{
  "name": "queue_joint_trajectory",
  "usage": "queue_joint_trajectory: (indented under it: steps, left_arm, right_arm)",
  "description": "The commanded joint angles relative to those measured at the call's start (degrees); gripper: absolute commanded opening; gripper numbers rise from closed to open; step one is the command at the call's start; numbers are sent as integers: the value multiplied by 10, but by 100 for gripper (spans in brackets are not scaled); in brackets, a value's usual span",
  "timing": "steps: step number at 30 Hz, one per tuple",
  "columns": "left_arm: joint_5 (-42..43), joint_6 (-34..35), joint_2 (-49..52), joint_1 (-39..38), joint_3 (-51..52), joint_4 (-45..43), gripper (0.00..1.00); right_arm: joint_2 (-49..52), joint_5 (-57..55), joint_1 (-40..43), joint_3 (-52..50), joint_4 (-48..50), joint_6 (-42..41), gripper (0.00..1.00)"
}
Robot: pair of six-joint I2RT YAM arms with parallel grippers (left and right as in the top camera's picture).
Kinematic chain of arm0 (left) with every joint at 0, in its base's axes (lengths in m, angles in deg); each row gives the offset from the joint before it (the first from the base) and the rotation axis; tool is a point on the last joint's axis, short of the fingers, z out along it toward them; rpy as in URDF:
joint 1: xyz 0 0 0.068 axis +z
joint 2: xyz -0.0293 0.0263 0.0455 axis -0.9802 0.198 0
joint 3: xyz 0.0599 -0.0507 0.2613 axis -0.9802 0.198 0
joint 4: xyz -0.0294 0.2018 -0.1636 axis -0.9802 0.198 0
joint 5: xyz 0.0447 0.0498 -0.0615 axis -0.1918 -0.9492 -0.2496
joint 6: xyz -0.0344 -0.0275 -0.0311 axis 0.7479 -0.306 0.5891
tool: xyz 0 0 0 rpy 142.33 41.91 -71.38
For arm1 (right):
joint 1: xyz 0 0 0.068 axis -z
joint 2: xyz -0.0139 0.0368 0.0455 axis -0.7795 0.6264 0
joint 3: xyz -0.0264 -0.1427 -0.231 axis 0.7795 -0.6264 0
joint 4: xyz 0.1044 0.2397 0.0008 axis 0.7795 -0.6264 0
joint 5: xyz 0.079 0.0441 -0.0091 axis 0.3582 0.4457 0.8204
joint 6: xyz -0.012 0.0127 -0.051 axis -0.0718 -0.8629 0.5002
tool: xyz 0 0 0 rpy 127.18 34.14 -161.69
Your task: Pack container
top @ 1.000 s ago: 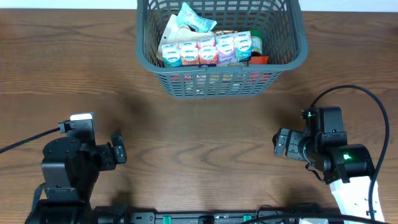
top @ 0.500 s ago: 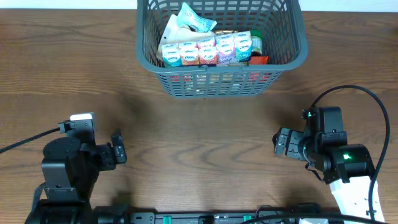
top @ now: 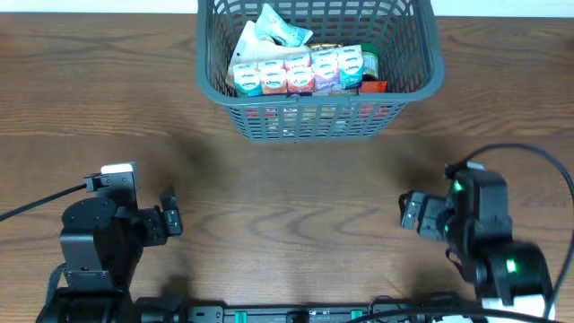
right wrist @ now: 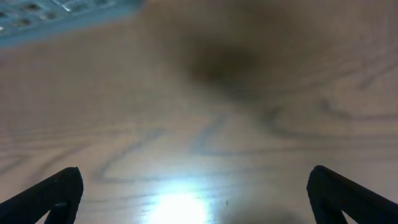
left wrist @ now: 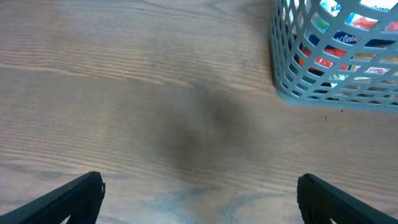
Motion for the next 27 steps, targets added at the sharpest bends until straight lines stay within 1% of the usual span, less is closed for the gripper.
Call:
queue_joint_trajectory:
  steps: [1,4,6,7,9,14,17,21,27]
  left_arm:
    - [-6,3,0,-2,3,-2,98]
    - [-6,3,0,-2,3,-2,98]
    - [-6,3,0,-2,3,-2,98]
    - [-6,3,0,-2,3,-2,98]
    - [-6,3,0,-2,3,-2,98]
    - [-6,3,0,-2,3,-2,99]
    - [-6,3,0,-2,3,-2,98]
    - [-6,3,0,-2,3,-2,98]
    - [-6,3,0,-2,3,-2,98]
  right_arm:
    - [-94,-11,-4,-71,39,37,99]
    - [-179,-6,4,-139,99,36,99]
    - [-227,-5,4,-180,157,37,99]
    - [-250,-5,4,-204,203,43,99]
    - [-268,3,2,-233,273,57,99]
    - [-274,16,-7,-311,522,124,99]
    - [-279,14,-15,-347,625,167,99]
    - [-303,14,-26,-382,679,204,99]
    - [-373,15,-30,-431,681,206,99]
